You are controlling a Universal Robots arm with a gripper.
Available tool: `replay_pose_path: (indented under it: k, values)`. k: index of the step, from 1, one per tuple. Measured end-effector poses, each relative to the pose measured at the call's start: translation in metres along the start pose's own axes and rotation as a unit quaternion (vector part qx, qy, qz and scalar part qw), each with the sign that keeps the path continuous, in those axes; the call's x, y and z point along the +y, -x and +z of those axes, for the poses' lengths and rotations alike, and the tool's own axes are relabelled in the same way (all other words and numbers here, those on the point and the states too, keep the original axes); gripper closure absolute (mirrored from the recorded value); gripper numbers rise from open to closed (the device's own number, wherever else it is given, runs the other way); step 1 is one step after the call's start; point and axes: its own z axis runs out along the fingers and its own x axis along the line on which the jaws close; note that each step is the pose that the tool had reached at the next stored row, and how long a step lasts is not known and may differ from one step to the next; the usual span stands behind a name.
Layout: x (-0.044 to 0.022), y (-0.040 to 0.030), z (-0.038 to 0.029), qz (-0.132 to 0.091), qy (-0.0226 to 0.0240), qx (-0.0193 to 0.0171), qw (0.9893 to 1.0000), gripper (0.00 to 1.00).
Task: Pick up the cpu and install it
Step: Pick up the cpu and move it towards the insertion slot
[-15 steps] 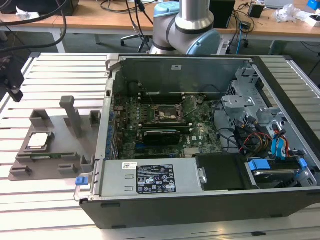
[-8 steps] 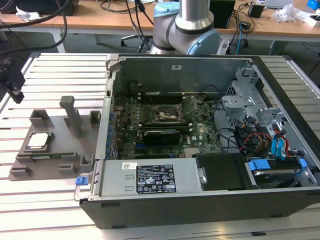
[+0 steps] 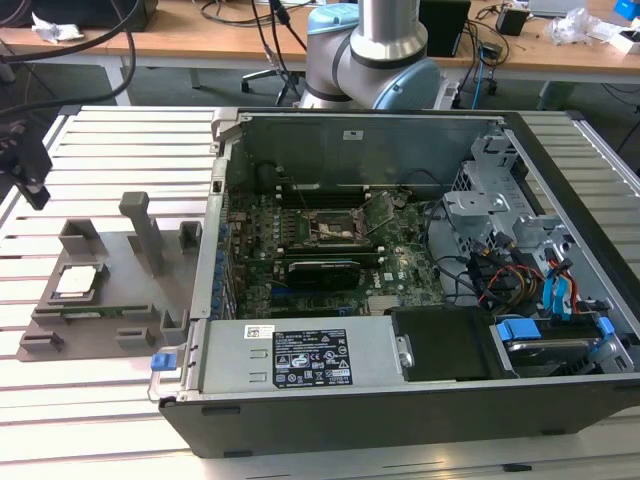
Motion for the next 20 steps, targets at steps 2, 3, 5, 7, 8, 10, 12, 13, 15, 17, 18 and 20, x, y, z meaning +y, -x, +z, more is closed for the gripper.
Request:
replay_pose_path:
  k: [2,3,5,7,8,10,12,13,15,17,18,20]
  values:
    - [-0.0001,-0.0001,0.0022,0.0,0.0,0.0,1.0,0.28]
    - [-0.0001,-0.0001,0.0028,0.0,0.0,0.0,1.0,0.28]
    - [-0.0002,-0.0001,0.0048,0.0,0.0,0.0,1.0,0.28]
    - [-0.0002,0.0,0.0069,0.0,-0.0002,-0.0001,1.0,0.28]
    - [-0.0002,0.0003,0.0077,0.0,-0.0014,0.0,1.0,0.28]
    - [-0.0001,0.0009,0.0089,0.0,-0.0076,-0.0005,1.0,0.28]
    - [-0.0001,0.0023,0.0114,-0.008,-0.0135,-0.0009,0.9999,0.28]
    - [0.0,0.0026,0.0121,-0.012,-0.0137,-0.0007,0.9998,0.28]
    - [-0.0001,0.0035,0.0133,-0.02,-0.0136,-0.0006,0.9997,0.28]
    - [-0.0001,0.0038,0.0133,-0.023,-0.0135,-0.0004,0.9996,0.28]
    - [-0.0001,0.0038,0.0133,-0.023,-0.0135,-0.0004,0.9996,0.28]
    - [-0.0001,0.0039,0.0133,-0.023,-0.0135,-0.0004,0.9996,0.28]
